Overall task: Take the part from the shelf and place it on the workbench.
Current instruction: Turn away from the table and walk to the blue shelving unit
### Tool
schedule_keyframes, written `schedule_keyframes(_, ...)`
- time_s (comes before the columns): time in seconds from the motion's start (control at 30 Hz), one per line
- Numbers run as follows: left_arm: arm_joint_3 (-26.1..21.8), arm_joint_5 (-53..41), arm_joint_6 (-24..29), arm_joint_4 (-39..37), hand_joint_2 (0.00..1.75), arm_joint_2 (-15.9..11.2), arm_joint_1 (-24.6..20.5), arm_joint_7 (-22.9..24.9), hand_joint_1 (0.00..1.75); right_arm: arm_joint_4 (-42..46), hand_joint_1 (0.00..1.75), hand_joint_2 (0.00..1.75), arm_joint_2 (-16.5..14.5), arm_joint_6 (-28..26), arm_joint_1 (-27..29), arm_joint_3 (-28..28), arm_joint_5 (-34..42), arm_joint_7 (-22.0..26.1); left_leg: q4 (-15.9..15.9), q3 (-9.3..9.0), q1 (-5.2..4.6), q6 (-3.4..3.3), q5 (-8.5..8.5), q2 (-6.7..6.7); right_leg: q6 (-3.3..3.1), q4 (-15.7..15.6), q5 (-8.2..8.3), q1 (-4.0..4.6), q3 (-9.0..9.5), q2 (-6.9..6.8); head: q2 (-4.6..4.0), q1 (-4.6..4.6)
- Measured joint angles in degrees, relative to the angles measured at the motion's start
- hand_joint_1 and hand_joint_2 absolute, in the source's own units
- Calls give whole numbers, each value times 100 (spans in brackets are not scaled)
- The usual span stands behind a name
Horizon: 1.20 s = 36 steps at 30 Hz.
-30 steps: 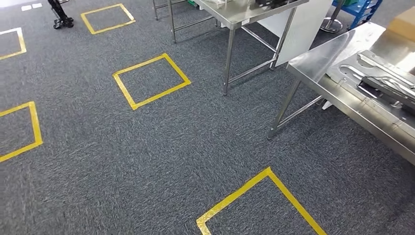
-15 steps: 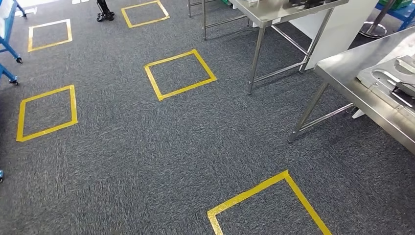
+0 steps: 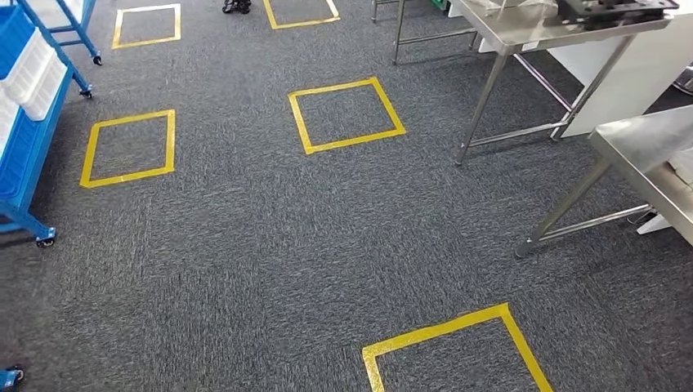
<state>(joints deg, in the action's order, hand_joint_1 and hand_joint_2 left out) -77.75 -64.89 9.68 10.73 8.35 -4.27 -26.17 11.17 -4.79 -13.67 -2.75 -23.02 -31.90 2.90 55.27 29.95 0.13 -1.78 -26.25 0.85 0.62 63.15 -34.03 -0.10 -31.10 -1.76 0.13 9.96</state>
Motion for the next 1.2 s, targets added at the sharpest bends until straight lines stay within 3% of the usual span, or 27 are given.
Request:
schedule_keyframes(0.07, 40, -34, 39, 0, 0, -10, -5, -78, 0, -3, 0, 0, -2, 67, 18, 0, -3, 32, 13, 52, -9, -12, 28, -129, 13, 743, -326, -25, -354, 131, 0, 0)
schedule_keyframes(0.1, 62, -52, 67, 0, 0, -15, -2, -109, 0, -4, 0, 0, -2, 99, 26, 0, -7, 44, 26, 69, -12, -10, 36, -200, 17, 933, -342, -31, -449, 144, 0, 0)
schedule_keyframes(0.13, 77, -64, 91, 0, 0, -19, 2, -131, 0, -4, 0, 0, -2, 133, 30, 0, -17, 50, 44, 78, -12, -4, 39, -277, 17, 888, -229, -37, -434, 153, 0, 0)
schedule_keyframes(0.17, 86, -70, 113, 0, 0, -21, 3, -148, 0, -5, 0, 0, -2, 167, 32, 0, -32, 54, 67, 82, -10, 7, 37, -353, 13, 607, -12, -47, -309, 185, 1, 1)
schedule_keyframes(0.23, 93, -70, 142, 0, 0, -22, -4, -177, 0, -9, 0, 0, -2, 225, 38, 0, -68, 52, 123, 106, -12, 45, 26, -484, -5, -166, 369, -70, 32, 406, 0, 1)
schedule_keyframes(0.3, 99, -70, 169, 0, 0, -25, -14, -196, 0, -19, 0, 0, -3, 259, 33, 0, -90, 48, 164, 164, -12, 112, 34, -585, -34, -540, 474, -70, 174, 582, 0, 0)
schedule_keyframes(0.33, 101, -70, 192, 0, 0, -26, -14, -199, 0, -24, 0, 0, -4, 268, 23, 0, -97, 43, 168, 190, -8, 153, 50, -636, -53, -552, 469, -57, 169, 583, 1, 1)
schedule_keyframes(0.4, 103, -70, 261, 0, 0, -32, 0, -182, 0, -25, 0, 0, -10, 290, 2, 0, -129, 32, 186, 235, 7, 221, 60, -676, -126, -580, 506, -60, 164, 459, 0, 1)
schedule_keyframes(0.43, 104, -70, 298, 0, 0, -35, 3, -166, 0, -25, 0, 0, -15, 303, -1, 1, -154, 26, 269, 279, 6, 243, 2, -595, -170, -602, 523, -64, 169, 390, -1, 2)
schedule_keyframes(0.5, 106, -69, 331, 0, 0, -39, -10, -136, 0, -25, 0, 0, -22, 336, 11, 2, -198, 15, 813, 523, 8, 271, -320, -327, -237, -633, 544, -58, 168, 231, -2, 3)
schedule_keyframes(0.57, 109, -73, 335, 0, 0, -38, -23, -113, 0, -26, 0, 0, -21, 361, 25, 2, -219, 2, 1619, 888, 25, 306, -695, -185, -261, -631, 541, -28, 148, 74, -1, 3)
schedule_keyframes(0.6, 110, -78, 345, 0, 0, -37, -20, -102, 0, -27, 0, 0, -21, 368, 26, 2, -222, -5, 1870, 994, 33, 319, -773, -164, -263, -627, 540, -17, 140, 4, -1, 3)
schedule_keyframes(0.67, 112, -83, 368, 0, 0, -37, -12, -85, 0, -27, 0, 0, -21, 374, 22, 2, -224, -17, 2026, 1049, 41, 331, -779, -149, -265, -623, 539, -7, 132, -74, -1, 3)
schedule_keyframes(0.77, 113, -88, 382, 0, 0, -37, -9, -80, 0, -27, 0, 0, -21, 374, 20, 2, -224, -21, 1968, 1014, 42, 330, -732, -143, -265, -622, 538, -6, 133, -97, -1, 3)
schedule_keyframes(0.8, 115, -91, 401, 0, 0, -38, -7, -77, 0, -27, 0, 0, -21, 370, 17, 2, -223, -23, 1742, 890, 42, 323, -618, -123, -262, -621, 535, -5, 138, -130, -1, 3)
schedule_keyframes(0.9, 133, -109, 498, 0, 0, -50, -19, -73, 0, -27, 0, 0, -21, 330, -1, 1, -212, -17, 445, 199, -11, 222, -132, 133, -190, -612, 505, 17, 180, -350, -1, 2)
schedule_keyframes(0.97, 146, -129, 520, 0, 0, -55, -18, -74, 0, -27, 0, 0, -20, 314, -26, 0, -210, -17, 137, 71, -35, 138, -63, 146, -101, -594, 474, 26, 203, -437, -1, 1)
schedule_keyframes(1.03, 163, -162, 524, 0, 0, -54, -13, -54, 0, -27, 0, 0, -18, 324, -32, 1, -229, -43, 86, 56, -1, 74, -10, 52, -40, -388, 310, 4, 125, -210, -1, 1)
schedule_keyframes(1.1, 189, -189, 532, 0, 0, -52, -29, -26, 0, -32, 0, 0, -18, 342, -10, 1, -256, -87, 69, 69, 4, 33, 24, -49, -3, 262, -62, -25, -183, 76, -1, 1)
schedule_keyframes(1.17, 215, -198, 535, 0, 0, -52, -33, -15, 0, -38, 0, 0, -20, 360, 6, 0, -273, -121, 83, 95, -5, 24, 33, -177, 19, 942, -304, -48, -527, 147, 0, 1)
schedule_keyframes(1.2, 225, -200, 534, 0, 0, -52, -30, -14, 0, -40, 0, 0, -20, 363, 14, 0, -275, -129, 97, 103, -6, 26, 32, -247, 28, 1035, -260, -60, -588, 152, 0, 1)
